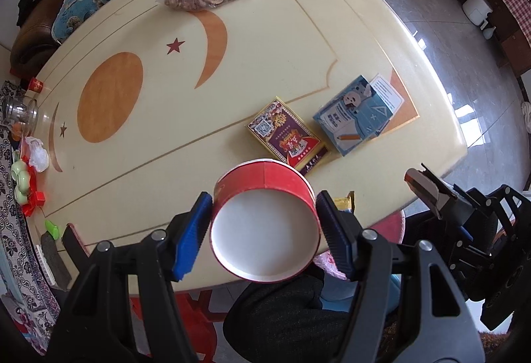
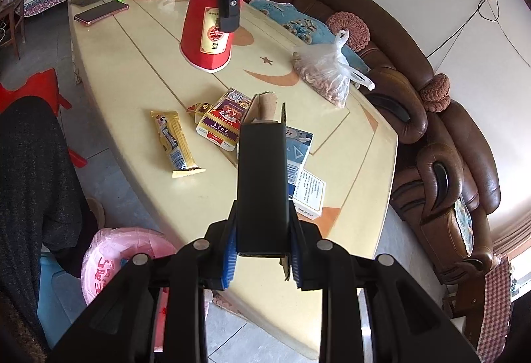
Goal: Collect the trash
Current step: 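Carry the black box and red cup with both tools over the pink wastebasket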
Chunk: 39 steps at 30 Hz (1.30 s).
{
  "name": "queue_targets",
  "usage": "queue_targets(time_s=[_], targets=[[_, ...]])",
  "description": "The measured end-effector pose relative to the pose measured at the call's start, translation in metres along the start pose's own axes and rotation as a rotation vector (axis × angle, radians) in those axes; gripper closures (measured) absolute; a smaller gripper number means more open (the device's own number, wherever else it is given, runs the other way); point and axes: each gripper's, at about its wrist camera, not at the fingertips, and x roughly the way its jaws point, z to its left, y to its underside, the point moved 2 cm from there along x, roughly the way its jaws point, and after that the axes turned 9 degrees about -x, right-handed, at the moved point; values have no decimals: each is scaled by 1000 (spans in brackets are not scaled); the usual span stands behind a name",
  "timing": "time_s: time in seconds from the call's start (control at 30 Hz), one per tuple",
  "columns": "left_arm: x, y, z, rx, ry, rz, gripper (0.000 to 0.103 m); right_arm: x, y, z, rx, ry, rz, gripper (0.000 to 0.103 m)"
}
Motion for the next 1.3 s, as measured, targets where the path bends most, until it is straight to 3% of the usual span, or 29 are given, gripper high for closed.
queue_targets(time_s=[0.63, 1.0, 1.3], targets=[[-26, 93, -30, 81, -15, -30, 39, -69, 25, 36, 28, 11, 17, 77], [-14, 133, -55, 125, 28, -27, 39, -86, 42, 56, 61, -7, 27, 77], [19, 163, -76, 162, 71, 4, 39, -80, 57, 70, 110, -48, 48, 77]])
